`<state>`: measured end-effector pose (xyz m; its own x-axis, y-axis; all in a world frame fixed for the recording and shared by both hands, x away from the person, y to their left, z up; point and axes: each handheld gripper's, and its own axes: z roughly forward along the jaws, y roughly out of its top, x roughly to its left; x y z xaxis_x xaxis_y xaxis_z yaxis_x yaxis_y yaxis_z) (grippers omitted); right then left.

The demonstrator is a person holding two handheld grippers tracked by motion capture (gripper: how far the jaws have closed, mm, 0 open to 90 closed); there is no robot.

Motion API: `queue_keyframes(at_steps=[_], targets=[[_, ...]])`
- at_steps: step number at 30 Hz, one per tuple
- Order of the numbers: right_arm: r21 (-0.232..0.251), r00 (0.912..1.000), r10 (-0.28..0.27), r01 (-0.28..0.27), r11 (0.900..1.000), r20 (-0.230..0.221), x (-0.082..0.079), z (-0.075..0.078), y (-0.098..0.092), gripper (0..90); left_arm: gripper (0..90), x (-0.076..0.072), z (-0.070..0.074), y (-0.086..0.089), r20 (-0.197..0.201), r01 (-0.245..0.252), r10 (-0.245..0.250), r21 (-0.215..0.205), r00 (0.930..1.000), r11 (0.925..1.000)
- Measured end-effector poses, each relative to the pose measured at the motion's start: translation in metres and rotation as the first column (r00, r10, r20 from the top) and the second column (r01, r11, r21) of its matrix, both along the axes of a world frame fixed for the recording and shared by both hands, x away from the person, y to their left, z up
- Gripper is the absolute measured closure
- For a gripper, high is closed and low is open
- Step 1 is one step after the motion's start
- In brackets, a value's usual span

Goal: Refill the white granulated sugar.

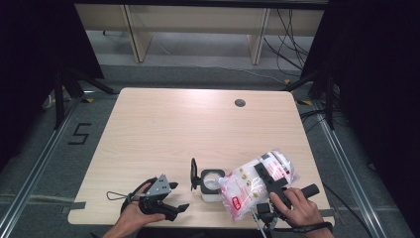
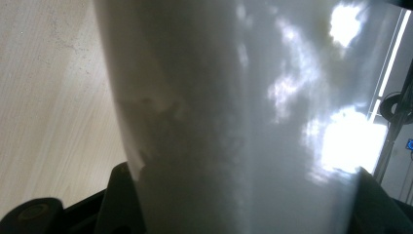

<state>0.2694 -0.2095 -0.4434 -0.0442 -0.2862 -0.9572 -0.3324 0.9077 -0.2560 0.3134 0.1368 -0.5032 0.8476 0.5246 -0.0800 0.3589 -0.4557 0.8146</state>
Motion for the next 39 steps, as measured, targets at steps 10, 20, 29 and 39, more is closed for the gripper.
queue_keyframes(at_steps=[10,20,29,39], targets=[[-0.005,1.0,-0.005,0.005,1.0,0.005,-0.0007,0.0001,-0.0002,50.0,18.7,-0.0013,-0.001,-0.0007,-0.013,-0.012,0.011,-0.006,0.9998,0.9999],[-0.026,0.9999,0.004,-0.004,1.0,0.01,-0.0011,-0.0006,0.0019,50.1,18.7,-0.002,-0.0005,-0.0007,-0.009,-0.014,0.014,-0.008,0.9999,0.9999],[-0.042,0.9999,-0.004,0.005,0.999,0.013,-0.0013,-0.0016,0.0015,50.2,18.7,-0.0013,-0.0008,-0.0009,-0.011,-0.011,0.011,-0.012,0.9999,0.9999],[-0.049,0.9999,0.002,-0.001,0.999,0.013,-0.0013,-0.001,0.0022,50.3,18.7,-0.0015,-0.0009,-0.0009,-0.011,-0.011,0.011,-0.011,0.9999,0.9999]])
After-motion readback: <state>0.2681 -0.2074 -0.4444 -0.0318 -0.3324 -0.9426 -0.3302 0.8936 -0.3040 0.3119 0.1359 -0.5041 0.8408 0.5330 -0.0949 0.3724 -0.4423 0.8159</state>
